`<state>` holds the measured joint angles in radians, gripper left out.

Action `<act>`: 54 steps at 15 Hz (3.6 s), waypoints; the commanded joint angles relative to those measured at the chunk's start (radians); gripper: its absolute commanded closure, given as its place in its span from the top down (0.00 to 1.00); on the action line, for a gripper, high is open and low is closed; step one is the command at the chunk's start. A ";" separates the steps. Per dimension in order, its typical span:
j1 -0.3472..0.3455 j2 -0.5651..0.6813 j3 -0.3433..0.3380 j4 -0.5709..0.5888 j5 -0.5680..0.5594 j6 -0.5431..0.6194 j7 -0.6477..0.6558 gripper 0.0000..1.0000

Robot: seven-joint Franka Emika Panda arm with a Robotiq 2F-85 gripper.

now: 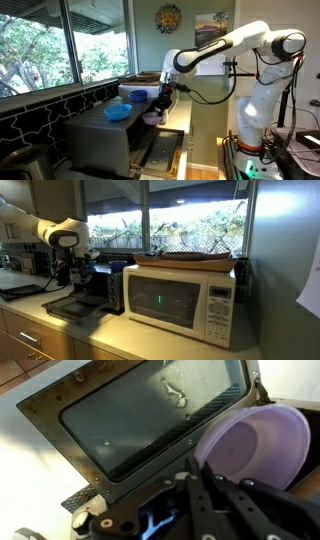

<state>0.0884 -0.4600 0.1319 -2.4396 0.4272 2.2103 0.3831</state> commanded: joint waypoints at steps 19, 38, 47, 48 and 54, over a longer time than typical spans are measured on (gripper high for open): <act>-0.051 -0.025 0.075 -0.058 -0.065 0.068 0.433 0.01; -0.090 0.127 0.113 0.038 -0.341 0.167 0.728 0.01; -0.078 0.135 0.114 0.024 -0.401 0.241 0.794 0.01; -0.073 0.138 0.111 0.019 -0.384 0.261 0.796 0.01; -0.065 0.136 0.113 -0.026 -0.351 0.376 0.859 0.01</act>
<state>0.0195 -0.3649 0.2426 -2.4621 0.0551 2.4731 1.1976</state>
